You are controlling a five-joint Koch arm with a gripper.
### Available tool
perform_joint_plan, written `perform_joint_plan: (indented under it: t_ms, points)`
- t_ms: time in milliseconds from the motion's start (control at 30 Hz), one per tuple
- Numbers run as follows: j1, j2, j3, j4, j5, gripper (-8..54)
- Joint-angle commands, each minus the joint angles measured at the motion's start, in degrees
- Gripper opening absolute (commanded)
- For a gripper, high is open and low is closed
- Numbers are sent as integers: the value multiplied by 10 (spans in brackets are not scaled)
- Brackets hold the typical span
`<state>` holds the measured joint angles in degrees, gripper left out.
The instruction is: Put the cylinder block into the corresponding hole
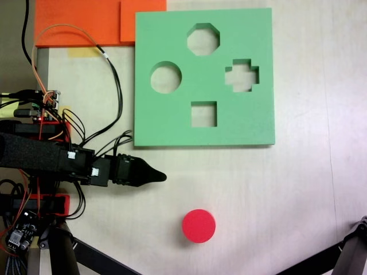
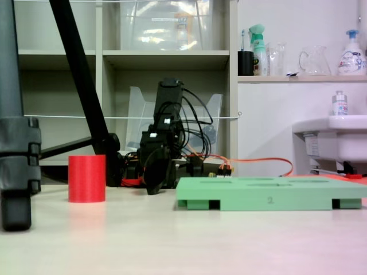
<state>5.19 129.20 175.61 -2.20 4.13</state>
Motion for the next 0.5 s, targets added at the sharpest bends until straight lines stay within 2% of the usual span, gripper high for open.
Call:
perform_joint_plan:
  t_ms: [0,100,267,400,467]
  points:
    - [13,40,40,25,9,359]
    - [19,40,40,25,18,359]
    - [18,40,40,-17,140,366]
    - [11,40,40,-220,429,355]
    - [9,40,40,-306,532,348]
